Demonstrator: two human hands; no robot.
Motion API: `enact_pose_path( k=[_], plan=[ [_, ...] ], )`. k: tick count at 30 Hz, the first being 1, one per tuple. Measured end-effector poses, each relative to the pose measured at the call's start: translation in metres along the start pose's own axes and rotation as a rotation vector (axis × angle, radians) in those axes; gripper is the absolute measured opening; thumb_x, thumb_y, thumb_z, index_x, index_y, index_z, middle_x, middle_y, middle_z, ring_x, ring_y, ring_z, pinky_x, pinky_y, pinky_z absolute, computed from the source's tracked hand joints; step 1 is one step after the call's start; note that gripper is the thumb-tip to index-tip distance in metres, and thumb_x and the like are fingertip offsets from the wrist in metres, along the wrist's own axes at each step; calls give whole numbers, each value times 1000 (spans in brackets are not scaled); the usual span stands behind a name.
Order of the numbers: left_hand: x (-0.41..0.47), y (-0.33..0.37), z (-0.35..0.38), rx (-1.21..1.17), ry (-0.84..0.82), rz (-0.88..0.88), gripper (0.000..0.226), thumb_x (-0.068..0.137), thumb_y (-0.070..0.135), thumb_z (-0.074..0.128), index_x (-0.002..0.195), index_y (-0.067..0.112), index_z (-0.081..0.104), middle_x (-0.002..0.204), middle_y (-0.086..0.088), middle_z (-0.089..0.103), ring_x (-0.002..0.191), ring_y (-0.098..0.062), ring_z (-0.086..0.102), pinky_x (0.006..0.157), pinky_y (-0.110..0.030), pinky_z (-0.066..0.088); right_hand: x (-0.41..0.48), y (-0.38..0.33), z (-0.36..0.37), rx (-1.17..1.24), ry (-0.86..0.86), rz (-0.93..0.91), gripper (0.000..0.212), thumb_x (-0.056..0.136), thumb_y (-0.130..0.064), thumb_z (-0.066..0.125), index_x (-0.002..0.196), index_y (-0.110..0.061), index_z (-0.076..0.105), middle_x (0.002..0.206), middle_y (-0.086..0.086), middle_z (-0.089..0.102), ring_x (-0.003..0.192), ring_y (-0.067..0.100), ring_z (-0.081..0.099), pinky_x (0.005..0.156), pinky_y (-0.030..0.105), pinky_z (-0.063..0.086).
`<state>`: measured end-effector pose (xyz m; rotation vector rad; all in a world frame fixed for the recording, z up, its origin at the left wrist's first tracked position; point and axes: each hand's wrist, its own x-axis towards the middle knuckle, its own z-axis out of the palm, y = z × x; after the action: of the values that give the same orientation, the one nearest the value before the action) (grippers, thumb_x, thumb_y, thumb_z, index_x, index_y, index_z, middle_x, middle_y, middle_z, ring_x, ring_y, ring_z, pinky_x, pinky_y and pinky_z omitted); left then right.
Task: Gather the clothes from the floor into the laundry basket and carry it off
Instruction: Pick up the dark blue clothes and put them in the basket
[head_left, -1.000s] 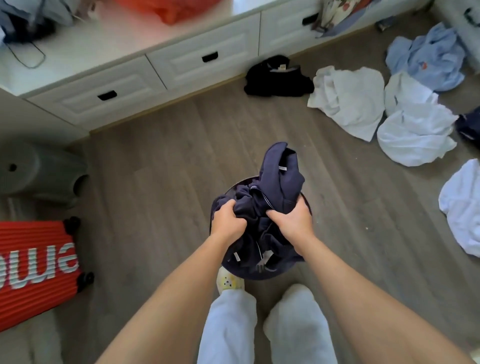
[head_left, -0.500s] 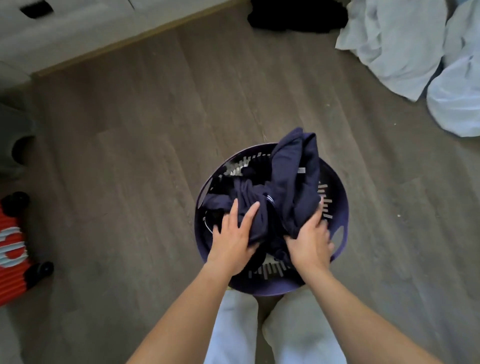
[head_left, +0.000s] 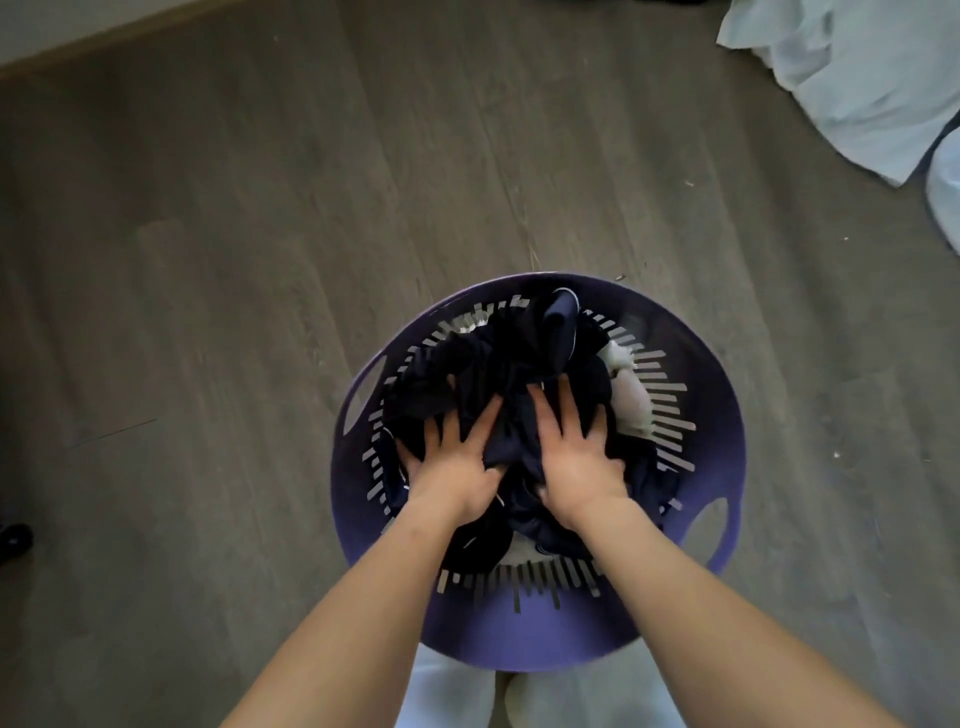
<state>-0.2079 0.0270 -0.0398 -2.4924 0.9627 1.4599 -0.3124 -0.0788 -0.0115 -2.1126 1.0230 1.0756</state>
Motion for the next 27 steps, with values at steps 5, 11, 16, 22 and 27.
enact_pose_path(
  k=[5,11,16,22,27],
  plan=[
    [27,2,27,94,45,-35,73,91,60,30,134,55,-29,158,0,-17,144,-32,-21,104,-71,-15,40,1,23,16,-88,48,99,97,-28,50,131,-42,-42,152,-3,-41,145,41,-19,98,68,36],
    [45,2,39,64,104,-29,72,91,57,31,124,62,-32,156,3,-19,142,-30,-26,98,-69,-25,64,9,33,41,-106,54,100,96,-35,49,115,-44,-49,149,-4,-46,143,41,-24,101,70,28],
    [27,3,10,83,-52,-16,80,87,62,37,136,57,-26,156,0,-28,143,-33,-26,107,-71,-10,31,7,23,127,1,14,105,89,-32,58,141,-47,-32,152,-11,-37,146,37,-16,99,69,32],
    [-42,38,-60,29,-32,12,69,90,62,32,150,43,4,160,-5,9,143,-34,15,110,-57,27,-43,12,-32,266,170,39,97,77,-46,65,153,-35,5,162,-14,-2,148,29,4,110,62,25],
    [-120,87,-129,124,169,130,44,98,43,30,123,16,54,126,-9,54,114,-31,51,91,-45,45,-120,16,-98,509,291,83,59,90,-32,57,144,-20,37,153,3,29,133,25,42,106,45,39]
  ],
)
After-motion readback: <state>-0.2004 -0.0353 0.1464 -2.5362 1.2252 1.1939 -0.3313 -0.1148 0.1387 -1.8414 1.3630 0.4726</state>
